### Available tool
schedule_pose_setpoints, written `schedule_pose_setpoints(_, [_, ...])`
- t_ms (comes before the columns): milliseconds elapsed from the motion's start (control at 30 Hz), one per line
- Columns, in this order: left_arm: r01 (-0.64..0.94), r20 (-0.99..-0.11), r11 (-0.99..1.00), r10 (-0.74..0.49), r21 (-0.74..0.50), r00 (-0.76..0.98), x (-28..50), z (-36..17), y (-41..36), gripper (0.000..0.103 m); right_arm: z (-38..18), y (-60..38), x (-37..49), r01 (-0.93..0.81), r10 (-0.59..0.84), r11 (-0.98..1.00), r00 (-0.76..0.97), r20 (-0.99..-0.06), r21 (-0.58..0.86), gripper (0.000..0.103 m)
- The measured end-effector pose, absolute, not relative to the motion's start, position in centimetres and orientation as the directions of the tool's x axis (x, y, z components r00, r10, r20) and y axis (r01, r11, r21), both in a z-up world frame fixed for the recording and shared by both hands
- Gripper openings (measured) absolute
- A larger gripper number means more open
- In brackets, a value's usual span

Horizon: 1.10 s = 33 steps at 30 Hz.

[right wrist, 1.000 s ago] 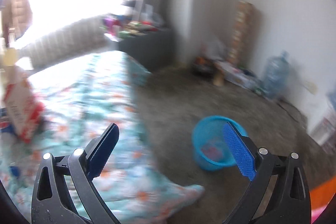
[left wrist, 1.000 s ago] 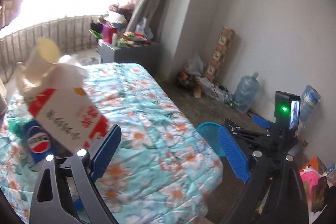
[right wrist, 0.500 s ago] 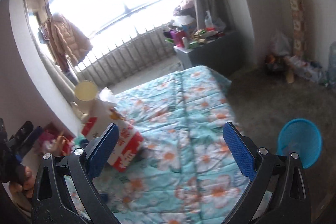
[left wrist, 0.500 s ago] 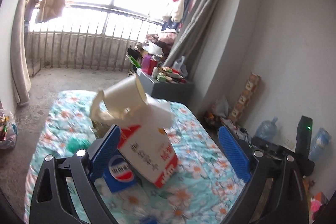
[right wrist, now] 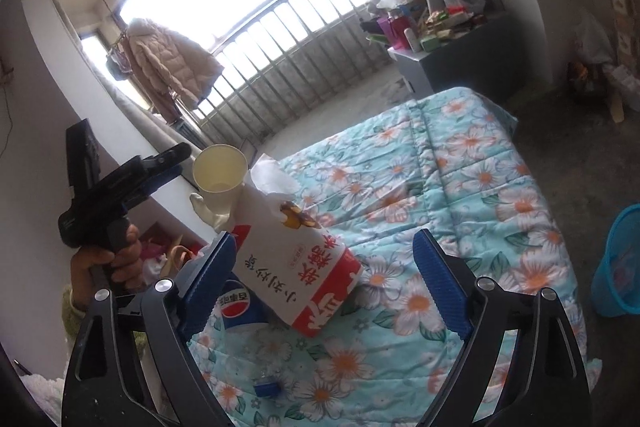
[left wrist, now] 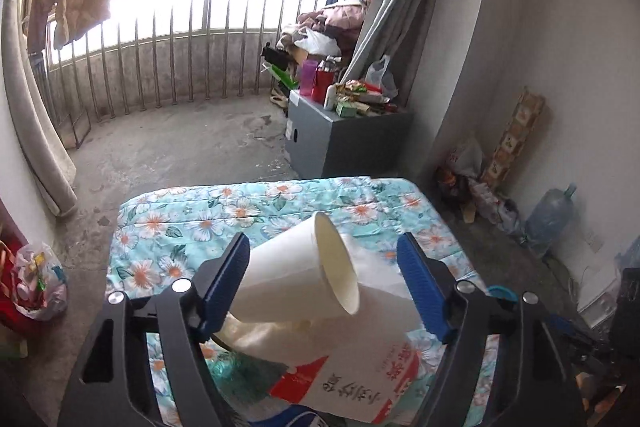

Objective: Collect trash
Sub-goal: 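Grasp the white paper cup by its rim with the left tool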

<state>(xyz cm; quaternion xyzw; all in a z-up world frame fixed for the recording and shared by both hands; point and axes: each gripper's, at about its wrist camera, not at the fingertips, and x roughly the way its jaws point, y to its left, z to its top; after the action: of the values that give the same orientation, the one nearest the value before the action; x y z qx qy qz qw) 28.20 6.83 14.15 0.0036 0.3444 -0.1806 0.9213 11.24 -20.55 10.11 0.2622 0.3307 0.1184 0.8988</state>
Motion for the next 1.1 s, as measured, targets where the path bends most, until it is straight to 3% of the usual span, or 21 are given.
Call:
schedule_pose_setpoints(133, [0.311,-0.690,0.950,-0.251,-0.039,0.679,30.0,12.5,6.3,0.044,9.8,-20.2,12.3,-0.049,0.403,0.831,0.739,-0.540,0.554,0.079])
schedule_pose_setpoints(267, [0.293,-0.686,0.956,-0.214,-0.002,0.695,29.6,12.1,7.0,0.018,9.8,-19.9,12.8,-0.066,0.419,0.829,0.731,-0.539,0.556,0.077])
schedule_pose_setpoints(400, [0.252,-0.640,0.965,-0.150,0.071,0.754,28.4,12.7,7.7,0.008,9.8,-19.4,13.2,-0.077,0.431,0.828,0.721,-0.543,0.555,0.075])
schedule_pose_setpoints(633, [0.214,-0.554,0.975,-0.142,0.066,0.820,26.0,14.2,9.4,0.005,10.4,-18.7,13.2,-0.099,0.447,0.825,0.716,-0.536,0.556,0.068])
schedule_pose_setpoints(867, [0.165,-0.444,0.985,-0.170,-0.050,0.880,22.0,16.4,13.2,0.005,12.2,-16.7,14.0,-0.179,0.506,0.806,0.702,-0.501,0.564,0.058])
schedule_pose_setpoints(1100, [0.126,-0.415,0.980,-0.179,-0.152,0.892,18.7,16.2,16.6,0.005,12.8,-14.2,16.0,-0.231,0.547,0.791,0.682,-0.486,0.567,0.057])
